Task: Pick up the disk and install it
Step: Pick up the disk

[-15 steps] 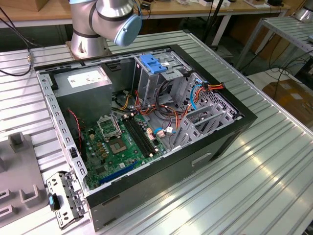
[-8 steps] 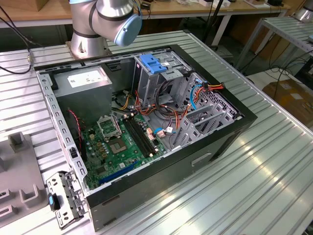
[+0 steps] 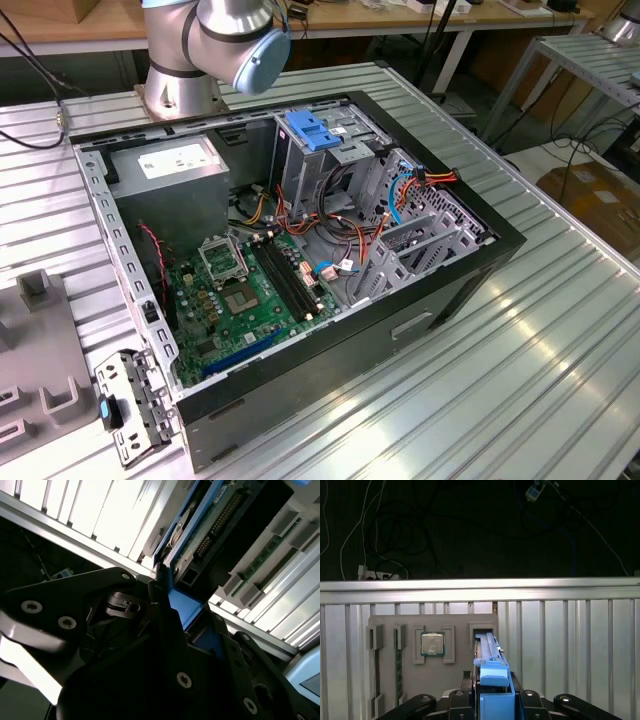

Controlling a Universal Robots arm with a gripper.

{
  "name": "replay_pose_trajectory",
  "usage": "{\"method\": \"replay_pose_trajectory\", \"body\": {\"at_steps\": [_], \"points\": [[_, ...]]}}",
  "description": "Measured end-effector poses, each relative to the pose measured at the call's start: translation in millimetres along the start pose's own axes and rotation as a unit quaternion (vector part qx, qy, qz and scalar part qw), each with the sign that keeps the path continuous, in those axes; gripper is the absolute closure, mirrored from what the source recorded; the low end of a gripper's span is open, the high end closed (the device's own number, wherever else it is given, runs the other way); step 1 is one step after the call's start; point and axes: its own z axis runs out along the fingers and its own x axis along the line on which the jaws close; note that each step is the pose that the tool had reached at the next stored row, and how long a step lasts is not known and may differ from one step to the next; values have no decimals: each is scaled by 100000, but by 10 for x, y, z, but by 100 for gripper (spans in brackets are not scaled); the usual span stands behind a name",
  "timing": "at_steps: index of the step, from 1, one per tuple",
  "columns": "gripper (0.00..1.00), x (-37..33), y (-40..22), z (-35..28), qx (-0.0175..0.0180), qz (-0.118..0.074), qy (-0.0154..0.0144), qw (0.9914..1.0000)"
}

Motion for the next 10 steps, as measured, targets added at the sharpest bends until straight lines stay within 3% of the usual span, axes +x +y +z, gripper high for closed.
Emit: {"method": "replay_pose_trajectory", "body": {"at_steps": [3, 10], "points": [[63, 0, 0, -11, 18, -1, 305, 100000], [63, 0, 0, -13, 9, 0, 327, 99999]]}}
